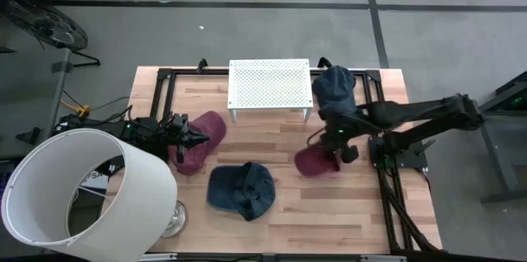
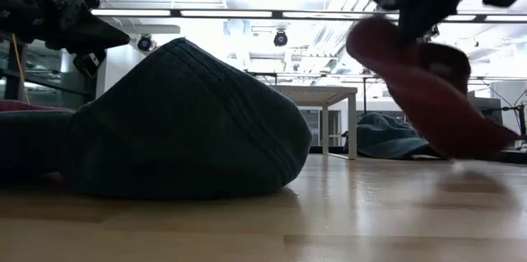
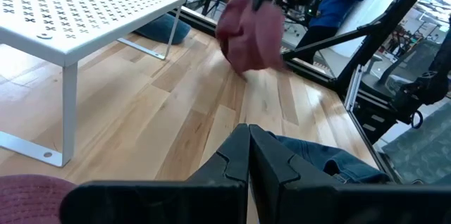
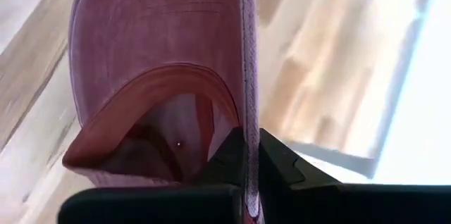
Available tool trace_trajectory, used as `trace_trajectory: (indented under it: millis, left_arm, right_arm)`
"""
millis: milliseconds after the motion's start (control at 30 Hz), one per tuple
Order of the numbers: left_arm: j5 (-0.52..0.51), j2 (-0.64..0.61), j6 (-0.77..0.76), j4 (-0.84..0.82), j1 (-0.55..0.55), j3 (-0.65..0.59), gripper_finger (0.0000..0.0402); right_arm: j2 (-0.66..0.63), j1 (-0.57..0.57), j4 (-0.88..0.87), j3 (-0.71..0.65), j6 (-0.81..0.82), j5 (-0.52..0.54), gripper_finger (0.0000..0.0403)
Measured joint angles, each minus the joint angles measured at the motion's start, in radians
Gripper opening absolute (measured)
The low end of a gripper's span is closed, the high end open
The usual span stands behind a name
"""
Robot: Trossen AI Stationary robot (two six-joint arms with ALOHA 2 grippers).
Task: Pick & Place hat
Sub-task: Put the right dark red cap on the shelf
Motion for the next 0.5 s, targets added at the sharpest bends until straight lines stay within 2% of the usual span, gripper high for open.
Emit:
trace_trajectory:
  millis: [200, 333, 500]
  left_arm:
    - [0.000, 0.000, 0.000, 0.000, 0.000, 0.000, 0.0001]
    - [0.000, 0.000, 0.000, 0.000, 0.000, 0.000, 0.0001]
    - [0.000, 0.000, 0.000, 0.000, 0.000, 0.000, 0.0001]
  right_arm:
    - [-0.117, 0.081, 0.088, 0.009, 0.030, 0.180, 0.0006]
    - [-0.175, 0.148, 0.193, 0.004, 0.031, 0.254, 0.0006]
    - [-0.200, 0.237, 0.313, 0.003, -0.090, 0.395, 0.0006]
